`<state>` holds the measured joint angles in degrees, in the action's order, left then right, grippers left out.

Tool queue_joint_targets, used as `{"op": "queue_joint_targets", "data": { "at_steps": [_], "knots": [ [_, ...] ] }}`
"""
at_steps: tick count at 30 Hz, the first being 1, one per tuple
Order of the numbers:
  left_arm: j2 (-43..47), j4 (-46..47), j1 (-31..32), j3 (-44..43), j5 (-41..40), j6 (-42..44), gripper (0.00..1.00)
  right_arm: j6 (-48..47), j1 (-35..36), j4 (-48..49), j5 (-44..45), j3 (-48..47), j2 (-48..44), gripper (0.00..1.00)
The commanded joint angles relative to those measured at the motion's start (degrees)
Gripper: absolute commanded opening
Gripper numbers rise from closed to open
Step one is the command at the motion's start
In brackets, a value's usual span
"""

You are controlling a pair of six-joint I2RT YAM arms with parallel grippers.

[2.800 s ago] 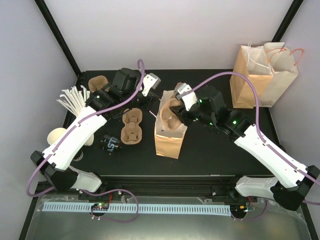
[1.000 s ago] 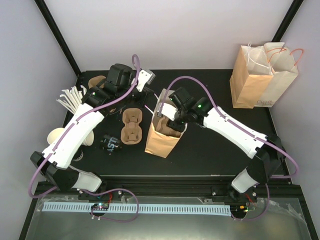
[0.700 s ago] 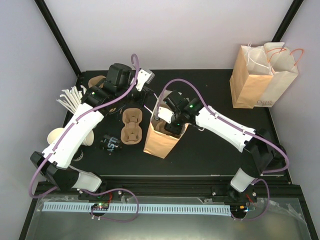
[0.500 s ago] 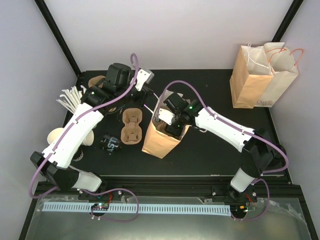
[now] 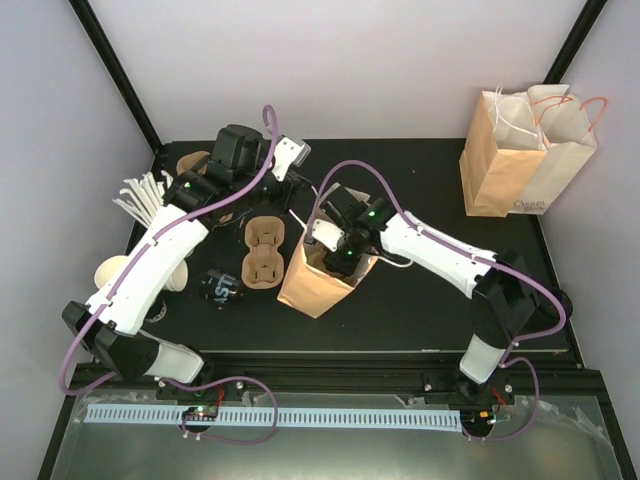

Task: Pack the takeout coffee

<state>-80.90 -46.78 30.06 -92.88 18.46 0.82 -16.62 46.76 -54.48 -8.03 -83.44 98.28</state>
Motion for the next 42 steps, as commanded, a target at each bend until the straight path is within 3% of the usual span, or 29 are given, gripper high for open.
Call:
{"op": "queue_joint_targets", "data": {
  "at_steps": [1, 26, 42],
  "knots": [
    [0.0, 1.4, -0.4, -1.8, 0.9, 0.0, 0.02, 2.4, 1.2, 0.2, -1.3, 1.0, 3.6, 0.38],
    [2.5, -0.3, -1.1, 1.1, -4.5, 0.6, 0.01, 3.8, 3.7, 8.4, -0.7, 1.1, 17.5, 0.35],
    [5.0, 0.1, -5.0, 3.6, -5.4, -0.5, 0.01, 5.7, 5.9, 17.7, 2.3, 6.9, 24.1, 0.32]
  ]
}}
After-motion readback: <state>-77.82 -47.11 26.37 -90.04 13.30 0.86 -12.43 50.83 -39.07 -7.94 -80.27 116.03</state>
